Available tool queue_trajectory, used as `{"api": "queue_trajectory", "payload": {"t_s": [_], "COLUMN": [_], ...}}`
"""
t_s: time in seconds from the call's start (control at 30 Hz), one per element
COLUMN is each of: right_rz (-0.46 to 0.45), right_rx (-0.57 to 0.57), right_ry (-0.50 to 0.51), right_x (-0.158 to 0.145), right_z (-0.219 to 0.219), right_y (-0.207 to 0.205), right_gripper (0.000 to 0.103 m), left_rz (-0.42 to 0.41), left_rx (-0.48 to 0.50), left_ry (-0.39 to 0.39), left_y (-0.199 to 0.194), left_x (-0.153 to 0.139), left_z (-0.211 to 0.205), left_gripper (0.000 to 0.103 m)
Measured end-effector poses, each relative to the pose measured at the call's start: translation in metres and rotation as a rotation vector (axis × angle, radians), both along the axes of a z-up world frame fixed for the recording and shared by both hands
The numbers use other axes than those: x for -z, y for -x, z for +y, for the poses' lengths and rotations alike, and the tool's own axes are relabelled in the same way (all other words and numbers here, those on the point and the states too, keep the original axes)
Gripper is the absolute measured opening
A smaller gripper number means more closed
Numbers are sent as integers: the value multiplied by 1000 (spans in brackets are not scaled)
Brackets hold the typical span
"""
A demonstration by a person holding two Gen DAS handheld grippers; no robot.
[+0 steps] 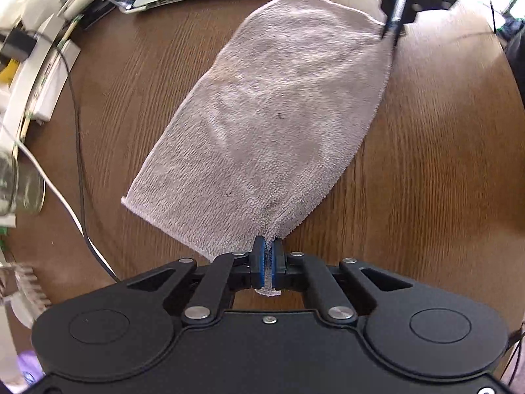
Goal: Fold towel
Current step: 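Lift the edge with both grippers and fold it lengthwise over the towel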
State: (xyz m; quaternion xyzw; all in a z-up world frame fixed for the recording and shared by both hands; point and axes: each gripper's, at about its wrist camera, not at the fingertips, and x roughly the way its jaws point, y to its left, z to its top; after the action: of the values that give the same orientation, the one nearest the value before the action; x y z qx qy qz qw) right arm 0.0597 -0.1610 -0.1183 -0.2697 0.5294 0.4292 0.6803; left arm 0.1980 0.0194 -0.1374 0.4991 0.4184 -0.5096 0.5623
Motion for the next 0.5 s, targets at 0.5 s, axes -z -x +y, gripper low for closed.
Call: {"api": "queue_trajectory", "payload": {"t_s": [0.5], "right_rz": [38], "right_rx": [-81], "right_ry": [-28], "right_x": [0], "right_z": [-2], "right_y": [49], "right_gripper": [5], "left_rz": [97], "left_rx": [1], "left_ry": [60], "left_y": [105], "left_x": [11], "left_z": [14], "left_gripper": [3]}}
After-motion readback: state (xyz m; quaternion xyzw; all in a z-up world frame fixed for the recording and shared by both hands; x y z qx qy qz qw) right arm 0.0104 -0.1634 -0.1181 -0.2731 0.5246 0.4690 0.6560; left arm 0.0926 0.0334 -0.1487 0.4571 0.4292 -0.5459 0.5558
